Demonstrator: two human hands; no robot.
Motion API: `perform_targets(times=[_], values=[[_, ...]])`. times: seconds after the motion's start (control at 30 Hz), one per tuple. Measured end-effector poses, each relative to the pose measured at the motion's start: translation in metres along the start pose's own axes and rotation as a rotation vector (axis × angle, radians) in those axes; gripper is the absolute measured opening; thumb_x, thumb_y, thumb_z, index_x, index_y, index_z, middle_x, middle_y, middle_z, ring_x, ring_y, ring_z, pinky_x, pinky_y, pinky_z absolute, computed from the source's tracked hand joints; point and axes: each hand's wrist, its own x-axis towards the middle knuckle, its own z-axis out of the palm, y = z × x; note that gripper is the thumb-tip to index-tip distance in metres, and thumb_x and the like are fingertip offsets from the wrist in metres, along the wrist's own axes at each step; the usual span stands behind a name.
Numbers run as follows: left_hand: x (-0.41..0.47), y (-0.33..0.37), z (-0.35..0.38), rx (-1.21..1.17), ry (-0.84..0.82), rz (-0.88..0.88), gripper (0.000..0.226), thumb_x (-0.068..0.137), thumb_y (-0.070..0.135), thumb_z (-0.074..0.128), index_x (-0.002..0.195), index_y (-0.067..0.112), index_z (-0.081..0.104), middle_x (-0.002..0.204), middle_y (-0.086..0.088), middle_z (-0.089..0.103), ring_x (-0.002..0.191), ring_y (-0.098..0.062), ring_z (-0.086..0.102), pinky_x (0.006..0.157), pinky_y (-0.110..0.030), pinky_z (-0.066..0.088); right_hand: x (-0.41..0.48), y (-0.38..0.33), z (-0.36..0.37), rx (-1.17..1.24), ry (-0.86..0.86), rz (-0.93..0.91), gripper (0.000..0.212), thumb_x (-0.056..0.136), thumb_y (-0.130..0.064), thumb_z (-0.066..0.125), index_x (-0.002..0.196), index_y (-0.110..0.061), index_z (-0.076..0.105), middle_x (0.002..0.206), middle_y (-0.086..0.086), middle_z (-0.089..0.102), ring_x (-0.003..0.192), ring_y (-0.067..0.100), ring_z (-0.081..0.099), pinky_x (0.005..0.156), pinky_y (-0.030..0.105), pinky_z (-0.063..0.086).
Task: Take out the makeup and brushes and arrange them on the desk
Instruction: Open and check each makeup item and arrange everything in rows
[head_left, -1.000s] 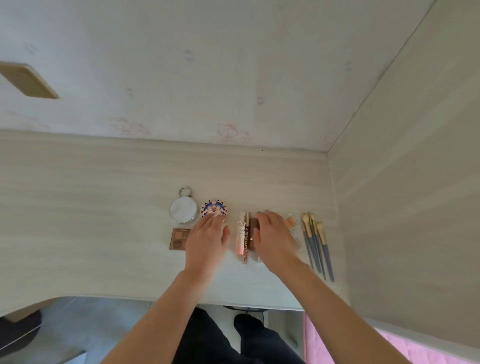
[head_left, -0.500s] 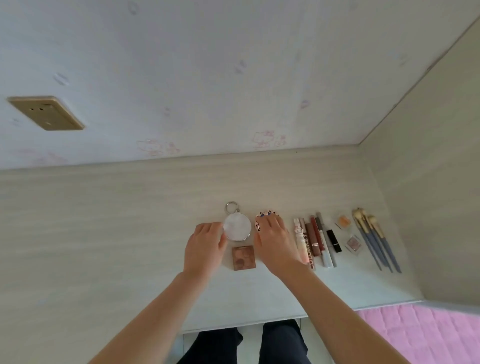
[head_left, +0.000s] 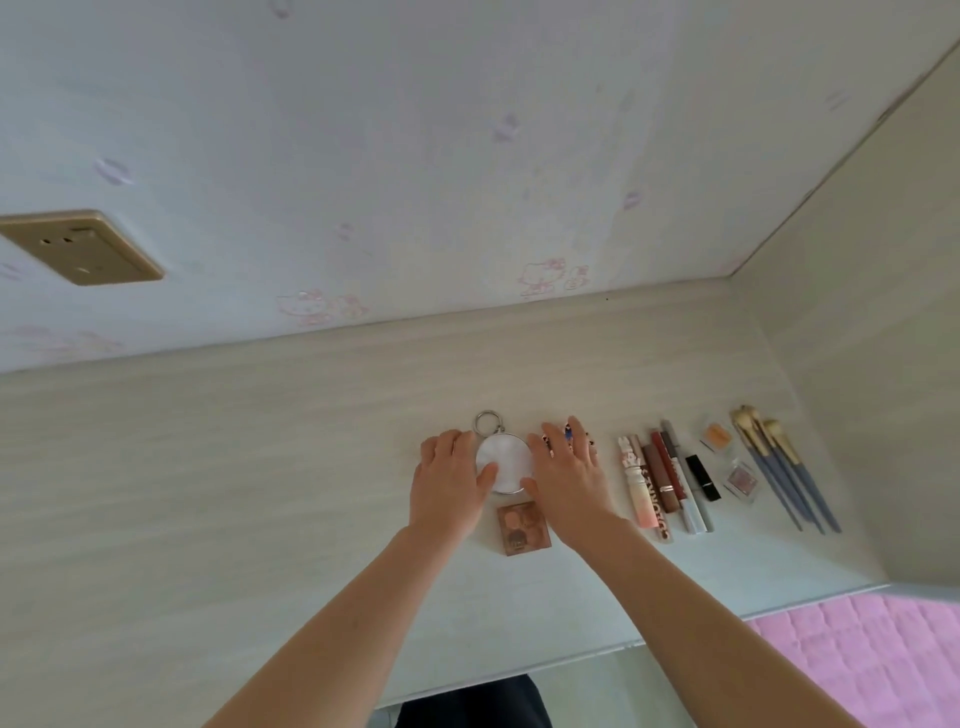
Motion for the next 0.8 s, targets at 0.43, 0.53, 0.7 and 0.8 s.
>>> perform_targets(times=[0.43,0.53,0.7,0.8], values=[[-0.003,0.000,0.020,-0.184,0.096,-0.063,0.031,0.091,0.024,0.056,0.119,0.011,0.059,0.127,-0.001,0.051,0.126,-0.025,0.032,0.100,-0.024,0.028,0.004,0.000,-0.001,0.092,-0.071,-0.083,0.054,0.094,-0.027,0.054,0.139,-0.009,0.032,0.152,0.004,0.024,0.144,0.033,0.001,0.116,0.042,0.011],[-0.010,0.003,0.020,-0.355,0.131,-0.104,0.023,0.090,0.018,0.057,0.112,0.013,0.059,0.113,0.003,0.058,0.118,-0.020,0.038,0.088,-0.018,0.029,0.001,0.001,0.000,0.175,-0.031,-0.096,0.048,0.094,-0.022,0.053,0.136,-0.008,0.034,0.142,0.006,0.039,0.144,0.029,0.006,0.116,0.039,0.016],[-0.025,0.001,0.018,-0.638,0.122,-0.179,0.016,0.087,0.020,0.062,0.099,0.020,0.052,0.095,0.009,0.063,0.097,-0.013,0.057,0.078,-0.026,0.046,-0.004,-0.001,0.000,0.431,0.059,-0.116,0.029,0.093,-0.012,0.055,0.120,-0.006,0.048,0.124,0.009,0.053,0.128,0.024,0.037,0.100,0.031,0.037],[-0.033,0.001,0.015,-0.710,0.127,-0.203,0.019,0.086,0.017,0.063,0.101,0.018,0.051,0.095,0.008,0.064,0.093,-0.010,0.062,0.081,-0.028,0.051,-0.007,-0.005,-0.002,0.485,0.106,-0.128,0.019,0.092,-0.010,0.055,0.110,-0.004,0.052,0.111,0.010,0.059,0.114,0.026,0.046,0.088,0.032,0.043]])
